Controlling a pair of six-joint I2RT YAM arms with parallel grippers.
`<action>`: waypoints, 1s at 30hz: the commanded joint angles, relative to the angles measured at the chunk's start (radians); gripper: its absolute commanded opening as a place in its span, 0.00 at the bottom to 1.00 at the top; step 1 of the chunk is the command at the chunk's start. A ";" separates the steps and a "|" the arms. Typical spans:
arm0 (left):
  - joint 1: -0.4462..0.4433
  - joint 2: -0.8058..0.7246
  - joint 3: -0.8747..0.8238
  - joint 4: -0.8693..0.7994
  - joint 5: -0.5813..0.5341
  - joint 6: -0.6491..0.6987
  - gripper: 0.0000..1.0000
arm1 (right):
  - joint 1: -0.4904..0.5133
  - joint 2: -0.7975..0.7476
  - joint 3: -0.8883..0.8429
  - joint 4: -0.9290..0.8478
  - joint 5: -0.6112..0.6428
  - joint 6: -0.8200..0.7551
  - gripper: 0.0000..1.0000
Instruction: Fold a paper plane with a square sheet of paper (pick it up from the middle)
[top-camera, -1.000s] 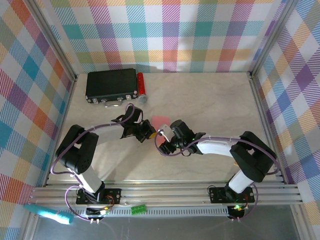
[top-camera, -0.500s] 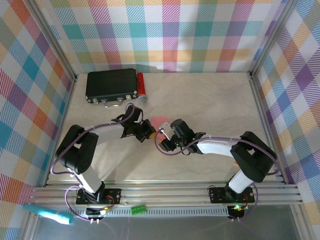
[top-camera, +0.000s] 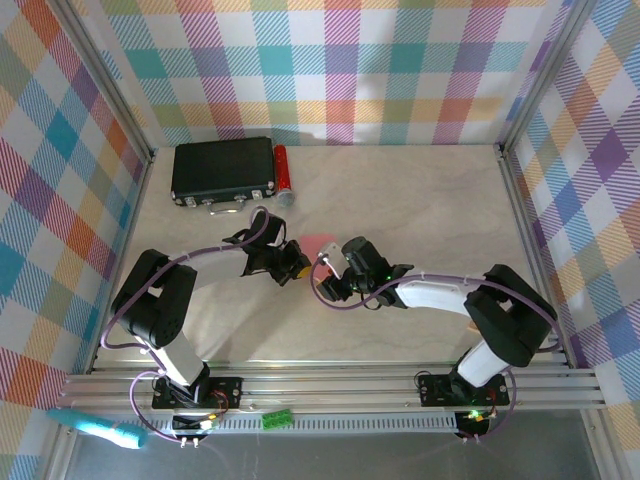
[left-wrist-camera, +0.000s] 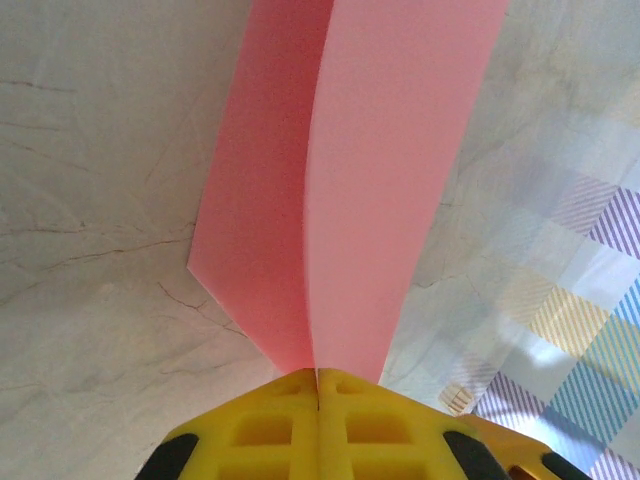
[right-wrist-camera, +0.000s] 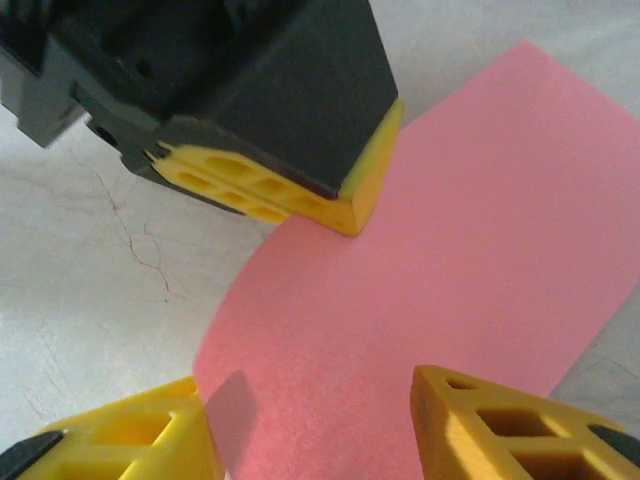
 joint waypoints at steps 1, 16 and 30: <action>-0.003 0.006 0.015 -0.035 -0.003 0.010 0.00 | 0.003 -0.033 -0.021 0.005 -0.018 0.012 0.50; -0.003 -0.005 0.014 -0.036 -0.002 0.007 0.00 | 0.004 0.040 0.016 -0.023 -0.077 0.019 0.35; 0.055 -0.114 0.015 -0.163 -0.104 0.076 0.29 | 0.004 0.022 0.008 -0.054 -0.143 0.016 0.04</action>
